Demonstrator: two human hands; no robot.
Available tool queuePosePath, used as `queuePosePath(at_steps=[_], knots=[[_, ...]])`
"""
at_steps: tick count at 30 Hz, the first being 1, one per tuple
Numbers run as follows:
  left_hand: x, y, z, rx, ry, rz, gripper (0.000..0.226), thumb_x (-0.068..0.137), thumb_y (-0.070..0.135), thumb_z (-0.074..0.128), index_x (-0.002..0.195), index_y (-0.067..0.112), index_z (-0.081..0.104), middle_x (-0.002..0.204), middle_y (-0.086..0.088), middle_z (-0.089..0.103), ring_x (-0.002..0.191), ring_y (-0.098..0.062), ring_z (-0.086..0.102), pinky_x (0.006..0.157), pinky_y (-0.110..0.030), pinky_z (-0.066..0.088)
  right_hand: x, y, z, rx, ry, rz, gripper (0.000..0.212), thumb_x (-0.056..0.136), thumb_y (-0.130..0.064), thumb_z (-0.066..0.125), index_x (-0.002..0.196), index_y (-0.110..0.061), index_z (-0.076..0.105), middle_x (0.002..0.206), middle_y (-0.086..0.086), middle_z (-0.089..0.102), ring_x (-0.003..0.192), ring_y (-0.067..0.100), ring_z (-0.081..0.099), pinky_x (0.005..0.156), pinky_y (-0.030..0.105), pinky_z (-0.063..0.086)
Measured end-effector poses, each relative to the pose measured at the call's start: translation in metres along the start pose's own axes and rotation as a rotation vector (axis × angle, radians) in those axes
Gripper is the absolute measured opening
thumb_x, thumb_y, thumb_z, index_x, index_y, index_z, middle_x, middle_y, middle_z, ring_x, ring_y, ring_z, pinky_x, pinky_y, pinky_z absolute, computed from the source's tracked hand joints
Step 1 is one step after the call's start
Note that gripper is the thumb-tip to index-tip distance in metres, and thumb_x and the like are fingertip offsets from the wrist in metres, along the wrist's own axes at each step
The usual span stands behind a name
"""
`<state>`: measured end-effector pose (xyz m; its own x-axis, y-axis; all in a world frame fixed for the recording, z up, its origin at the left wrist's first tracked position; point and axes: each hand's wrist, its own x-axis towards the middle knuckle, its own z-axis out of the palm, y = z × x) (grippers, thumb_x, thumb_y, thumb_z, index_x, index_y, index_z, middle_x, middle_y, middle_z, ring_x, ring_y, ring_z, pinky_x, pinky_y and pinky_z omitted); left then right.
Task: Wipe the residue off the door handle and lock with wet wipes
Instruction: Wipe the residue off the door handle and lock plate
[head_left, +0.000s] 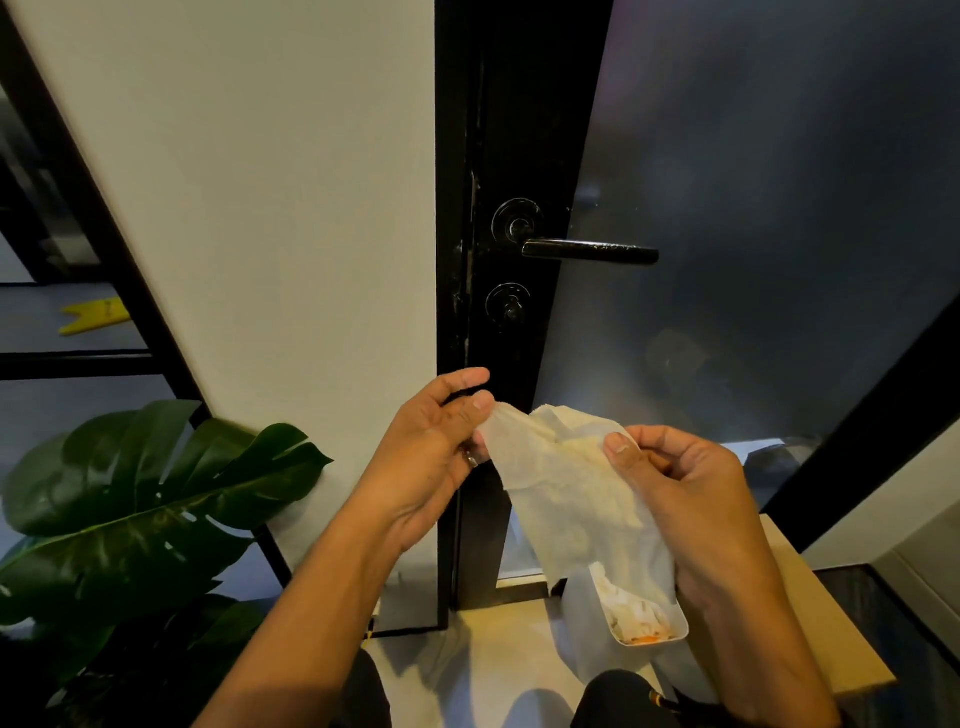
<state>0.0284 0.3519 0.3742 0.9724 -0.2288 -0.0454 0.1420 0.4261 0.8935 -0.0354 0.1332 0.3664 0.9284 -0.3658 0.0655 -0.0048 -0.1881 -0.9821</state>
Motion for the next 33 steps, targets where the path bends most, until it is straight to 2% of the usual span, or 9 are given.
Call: queuePosePath(at_steps=[2, 5, 9, 13, 18, 23, 25, 29, 33], knots=[[-0.004, -0.016, 0.005, -0.231, -0.027, -0.127, 0.040, 0.098, 0.031, 0.069, 0.132, 0.011, 0.066, 0.126, -0.018, 0.066, 0.116, -0.031, 0.063, 0.112, -0.050, 0.050, 0.001, 0.000, 0.003, -0.016, 0.000, -0.014, 0.012, 0.092, -0.037, 0.072, 0.099, -0.028, 0.077, 0.096, -0.004, 0.079, 0.093, 0.024, 0.077, 0.084, 0.051, 0.065], [-0.019, -0.056, 0.017, -0.247, -0.178, -0.380, 0.064, 0.089, 0.063, 0.077, 0.126, 0.012, 0.073, 0.133, -0.016, 0.070, 0.125, -0.032, 0.064, 0.107, -0.049, 0.053, 0.003, -0.001, 0.008, -0.020, -0.008, -0.030, 0.018, 0.090, -0.045, 0.069, 0.100, -0.031, 0.075, 0.097, -0.004, 0.078, 0.092, 0.026, 0.076, 0.081, 0.047, 0.066], [-0.028, -0.092, 0.024, -0.277, -0.210, -0.573, 0.084, 0.075, 0.053, 0.092, 0.142, 0.013, 0.062, 0.136, -0.015, 0.071, 0.129, -0.033, 0.065, 0.112, -0.049, 0.052, 0.007, 0.000, 0.011, -0.038, 0.014, -0.040, 0.018, 0.090, -0.047, 0.067, 0.100, -0.033, 0.072, 0.101, -0.003, 0.076, 0.093, 0.026, 0.074, 0.082, 0.042, 0.065], [-0.018, -0.086, 0.030, -0.200, -0.071, -0.407, 0.075, 0.081, 0.031, 0.092, 0.147, 0.020, 0.057, 0.134, -0.014, 0.072, 0.120, -0.029, 0.071, 0.090, -0.040, 0.062, 0.012, 0.003, 0.006, 0.015, 0.052, 0.001, 0.004, 0.096, -0.035, 0.068, 0.096, -0.032, 0.070, 0.105, 0.001, 0.074, 0.097, 0.030, 0.072, 0.083, 0.046, 0.064], [-0.011, -0.057, 0.022, 0.184, -0.007, -0.013, 0.060, 0.079, 0.033, 0.080, 0.137, 0.028, 0.062, 0.109, -0.010, 0.080, 0.108, -0.021, 0.076, 0.097, -0.032, 0.060, 0.018, 0.012, 0.006, -0.036, 0.193, -0.011, 0.009, 0.096, -0.039, 0.071, 0.095, -0.030, 0.072, 0.098, 0.001, 0.074, 0.093, 0.028, 0.071, 0.086, 0.050, 0.064], [-0.009, -0.032, 0.009, 0.380, 0.000, 0.169, 0.037, 0.085, 0.020, 0.083, 0.121, 0.022, 0.076, 0.111, -0.001, 0.080, 0.105, -0.016, 0.076, 0.091, -0.025, 0.063, 0.023, 0.012, 0.013, -0.031, 0.227, -0.047, 0.020, 0.094, -0.038, 0.074, 0.104, -0.022, 0.067, 0.085, 0.002, 0.070, 0.084, 0.024, 0.070, 0.070, 0.032, 0.060], [-0.009, -0.024, 0.004, 0.458, 0.000, 0.190, 0.037, 0.083, 0.013, 0.087, 0.119, 0.022, 0.079, 0.111, 0.003, 0.079, 0.102, -0.014, 0.075, 0.088, -0.023, 0.063, 0.021, 0.009, 0.014, -0.029, 0.206, -0.099, 0.017, 0.094, -0.039, 0.073, 0.100, -0.023, 0.070, 0.077, 0.004, 0.069, 0.078, 0.024, 0.068, 0.067, 0.032, 0.060], [-0.007, -0.011, -0.006, 0.514, -0.002, 0.228, 0.035, 0.078, 0.018, 0.088, 0.110, 0.030, 0.081, 0.113, 0.003, 0.079, 0.105, -0.017, 0.074, 0.090, -0.026, 0.064, 0.012, 0.004, 0.010, -0.017, 0.053, -0.200, 0.025, 0.084, -0.049, 0.070, 0.103, -0.033, 0.075, 0.093, -0.014, 0.077, 0.092, 0.017, 0.075, 0.072, 0.028, 0.065], [-0.004, 0.002, -0.013, 0.751, -0.012, 0.332, 0.027, 0.096, 0.019, 0.076, 0.114, 0.039, 0.077, 0.116, 0.012, 0.073, 0.109, -0.007, 0.068, 0.094, -0.015, 0.057, 0.006, -0.005, 0.006, -0.048, -0.064, -0.309, 0.030, 0.081, -0.040, 0.075, 0.110, -0.042, 0.072, 0.100, -0.030, 0.075, 0.100, 0.002, 0.074, 0.074, 0.015, 0.060]])
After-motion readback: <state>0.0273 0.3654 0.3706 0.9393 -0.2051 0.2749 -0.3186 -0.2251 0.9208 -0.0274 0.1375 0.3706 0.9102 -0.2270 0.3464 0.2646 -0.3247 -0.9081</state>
